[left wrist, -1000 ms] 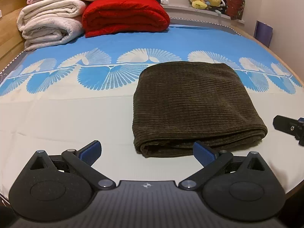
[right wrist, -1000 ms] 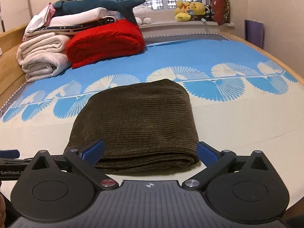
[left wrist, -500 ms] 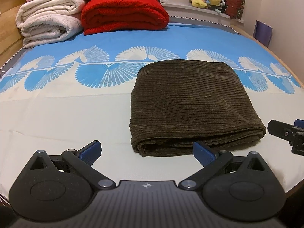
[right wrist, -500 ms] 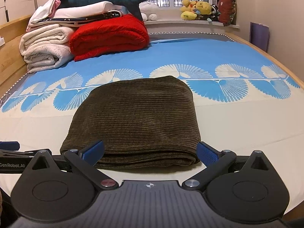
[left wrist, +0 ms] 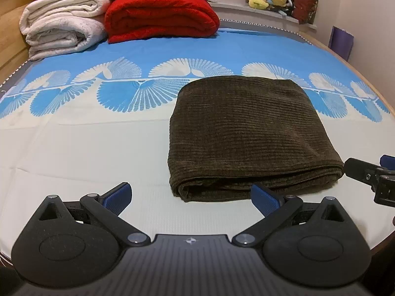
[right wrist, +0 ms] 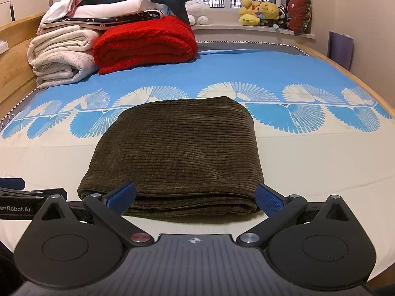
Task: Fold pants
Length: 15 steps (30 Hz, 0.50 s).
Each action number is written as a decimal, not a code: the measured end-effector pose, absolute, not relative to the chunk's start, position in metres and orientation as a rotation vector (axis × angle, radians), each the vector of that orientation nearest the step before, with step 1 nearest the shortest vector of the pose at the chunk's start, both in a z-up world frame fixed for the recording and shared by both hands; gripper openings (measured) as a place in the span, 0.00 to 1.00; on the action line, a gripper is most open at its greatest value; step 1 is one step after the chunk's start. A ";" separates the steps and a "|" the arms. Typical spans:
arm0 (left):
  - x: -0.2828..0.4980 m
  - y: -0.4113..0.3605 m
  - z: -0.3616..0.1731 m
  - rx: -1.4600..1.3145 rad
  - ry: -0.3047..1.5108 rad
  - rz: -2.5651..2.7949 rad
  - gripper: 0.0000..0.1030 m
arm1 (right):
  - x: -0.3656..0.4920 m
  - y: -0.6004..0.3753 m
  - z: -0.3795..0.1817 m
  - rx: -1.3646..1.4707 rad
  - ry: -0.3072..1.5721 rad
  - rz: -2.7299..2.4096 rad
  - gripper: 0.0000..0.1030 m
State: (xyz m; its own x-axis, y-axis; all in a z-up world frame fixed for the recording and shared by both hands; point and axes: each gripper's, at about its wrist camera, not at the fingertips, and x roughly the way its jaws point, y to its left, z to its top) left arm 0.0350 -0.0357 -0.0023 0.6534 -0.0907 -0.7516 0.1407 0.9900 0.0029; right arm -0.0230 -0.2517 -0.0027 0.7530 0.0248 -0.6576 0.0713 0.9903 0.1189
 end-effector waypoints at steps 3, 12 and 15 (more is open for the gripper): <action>0.034 -0.037 -0.003 0.067 0.849 -0.138 1.00 | -0.022 -0.252 -0.004 0.140 0.723 -0.027 0.99; 0.035 -0.037 -0.004 0.077 0.846 -0.150 1.00 | -0.021 -0.252 -0.006 0.137 0.729 -0.029 0.99; 0.035 -0.037 -0.004 0.077 0.845 -0.153 1.00 | -0.020 -0.252 -0.007 0.138 0.731 -0.029 0.99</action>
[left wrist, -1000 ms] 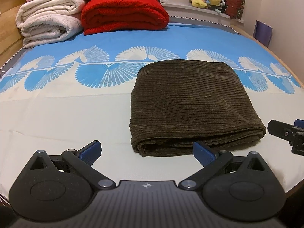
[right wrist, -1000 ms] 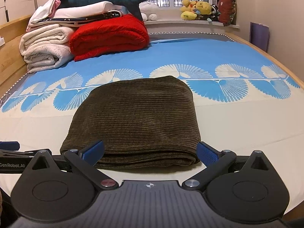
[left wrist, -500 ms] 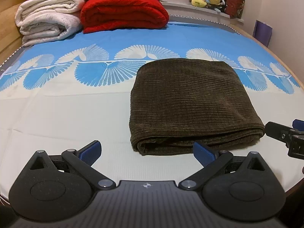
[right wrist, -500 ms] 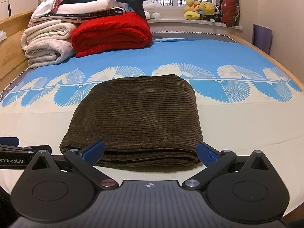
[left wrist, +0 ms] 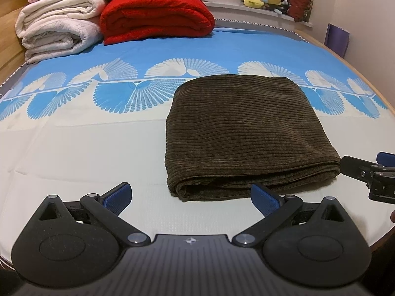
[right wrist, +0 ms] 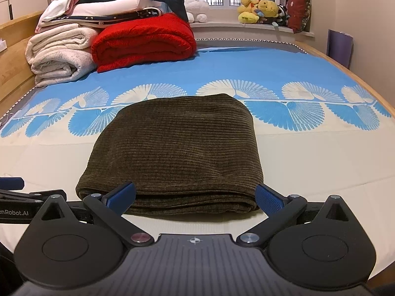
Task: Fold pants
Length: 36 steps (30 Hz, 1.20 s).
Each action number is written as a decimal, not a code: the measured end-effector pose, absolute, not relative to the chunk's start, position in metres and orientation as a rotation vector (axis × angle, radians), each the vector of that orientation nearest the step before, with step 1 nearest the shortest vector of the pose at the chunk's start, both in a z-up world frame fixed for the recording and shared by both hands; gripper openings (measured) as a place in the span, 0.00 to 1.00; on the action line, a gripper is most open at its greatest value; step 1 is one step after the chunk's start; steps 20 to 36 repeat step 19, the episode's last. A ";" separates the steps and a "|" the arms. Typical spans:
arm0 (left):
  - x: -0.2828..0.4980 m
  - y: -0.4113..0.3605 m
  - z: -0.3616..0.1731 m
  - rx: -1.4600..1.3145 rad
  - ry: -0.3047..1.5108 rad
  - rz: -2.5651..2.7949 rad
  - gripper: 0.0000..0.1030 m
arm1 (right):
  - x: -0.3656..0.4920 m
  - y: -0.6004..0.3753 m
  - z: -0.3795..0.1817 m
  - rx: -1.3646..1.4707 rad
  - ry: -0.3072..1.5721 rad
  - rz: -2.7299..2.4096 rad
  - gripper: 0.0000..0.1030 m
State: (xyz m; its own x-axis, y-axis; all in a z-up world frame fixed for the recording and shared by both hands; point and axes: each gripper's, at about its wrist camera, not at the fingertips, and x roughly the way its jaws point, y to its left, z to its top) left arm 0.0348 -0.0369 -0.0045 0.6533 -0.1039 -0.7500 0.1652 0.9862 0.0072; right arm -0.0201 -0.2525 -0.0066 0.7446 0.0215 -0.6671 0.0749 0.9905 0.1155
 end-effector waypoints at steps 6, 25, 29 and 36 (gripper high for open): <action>0.035 -0.037 -0.005 0.083 0.841 -0.162 1.00 | -0.020 -0.251 -0.007 0.129 0.731 -0.024 0.99; 0.034 -0.039 -0.004 0.099 0.820 -0.173 1.00 | -0.019 -0.250 -0.006 0.127 0.730 -0.022 0.99; 0.034 -0.039 -0.004 0.099 0.820 -0.173 1.00 | -0.019 -0.250 -0.006 0.127 0.730 -0.022 0.99; 0.034 -0.039 -0.004 0.099 0.820 -0.173 1.00 | -0.019 -0.250 -0.006 0.127 0.730 -0.022 0.99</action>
